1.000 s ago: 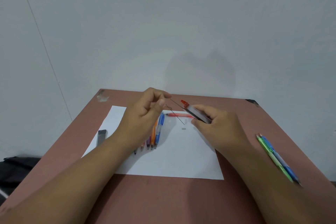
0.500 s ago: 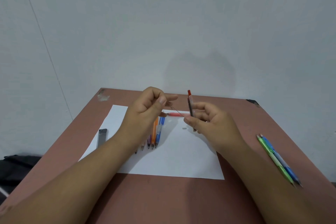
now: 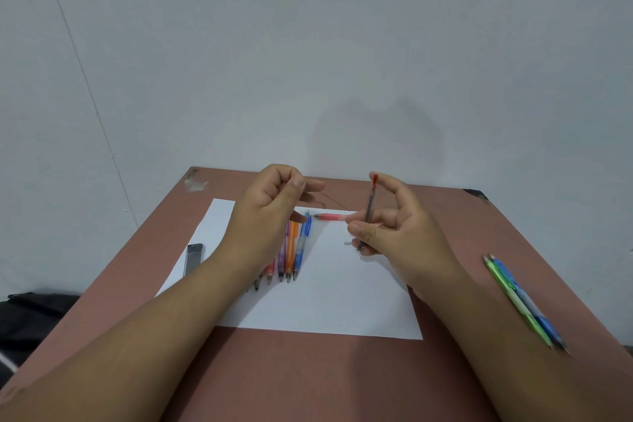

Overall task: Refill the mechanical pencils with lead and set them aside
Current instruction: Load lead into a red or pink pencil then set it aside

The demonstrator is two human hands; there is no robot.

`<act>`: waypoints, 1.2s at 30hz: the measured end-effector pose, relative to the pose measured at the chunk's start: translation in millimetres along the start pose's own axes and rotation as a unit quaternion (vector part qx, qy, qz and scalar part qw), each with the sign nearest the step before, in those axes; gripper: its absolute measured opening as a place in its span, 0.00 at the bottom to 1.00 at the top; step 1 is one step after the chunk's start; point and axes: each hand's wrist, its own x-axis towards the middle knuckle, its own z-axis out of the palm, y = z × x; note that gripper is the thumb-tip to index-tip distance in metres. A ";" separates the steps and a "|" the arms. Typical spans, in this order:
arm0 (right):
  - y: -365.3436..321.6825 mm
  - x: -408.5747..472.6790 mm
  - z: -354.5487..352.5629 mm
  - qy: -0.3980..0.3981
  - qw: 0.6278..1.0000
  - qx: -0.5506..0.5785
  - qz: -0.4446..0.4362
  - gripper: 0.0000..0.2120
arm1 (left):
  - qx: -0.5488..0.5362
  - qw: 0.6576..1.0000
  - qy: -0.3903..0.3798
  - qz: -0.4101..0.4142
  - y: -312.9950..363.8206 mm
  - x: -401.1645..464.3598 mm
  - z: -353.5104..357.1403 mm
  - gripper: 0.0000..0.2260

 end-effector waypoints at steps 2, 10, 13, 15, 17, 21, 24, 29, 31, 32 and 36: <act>-2.3 -1.4 0.8 0.000 1.000 -0.007 -0.003 0.39 | 0.014 1.000 0.012 -0.006 -1.7 1.3 0.3 0.08; -9.6 -7.6 0.8 0.013 0.998 -0.052 -0.014 0.38 | 0.036 0.998 0.031 -0.030 -5.4 4.6 -0.1 0.08; -10.7 -9.0 0.7 0.023 0.996 -0.088 -0.024 0.37 | 0.043 0.998 0.031 -0.030 -5.3 4.3 0.0 0.08; -9.5 -8.3 0.4 0.039 0.993 -0.104 -0.027 0.36 | 0.046 0.998 0.031 -0.031 -5.1 4.3 -0.1 0.08; -7.1 -6.6 -0.3 0.057 0.988 -0.137 -0.033 0.35 | 0.046 0.998 0.032 -0.035 -4.6 4.2 0.0 0.08; -4.8 -4.8 -3.0 0.105 0.970 -0.215 -0.052 0.34 | 0.055 0.997 0.033 -0.037 -3.6 4.1 0.1 0.08; -4.9 -5.8 -4.5 0.130 0.959 -0.246 -0.062 0.31 | 0.056 0.997 0.032 -0.038 -2.8 3.7 0.3 0.08; -6.2 -7.2 -5.4 0.083 0.969 -0.223 -0.065 0.26 | 0.057 0.997 0.034 -0.039 -2.6 3.6 0.3 0.08; -8.9 -10.8 -4.6 0.004 0.968 -0.242 -0.062 0.26 | 0.062 0.996 0.044 -0.038 -2.7 3.8 -0.1 0.08; -9.8 -12.5 -3.7 -0.032 0.964 -0.257 -0.062 0.26 | 0.064 0.996 0.052 -0.037 -2.4 3.8 -0.4 0.08; -10.2 -11.9 -1.3 -0.136 0.924 -0.343 -0.106 0.27 | 0.075 0.993 0.088 -0.032 -2.2 4.9 -2.8 0.08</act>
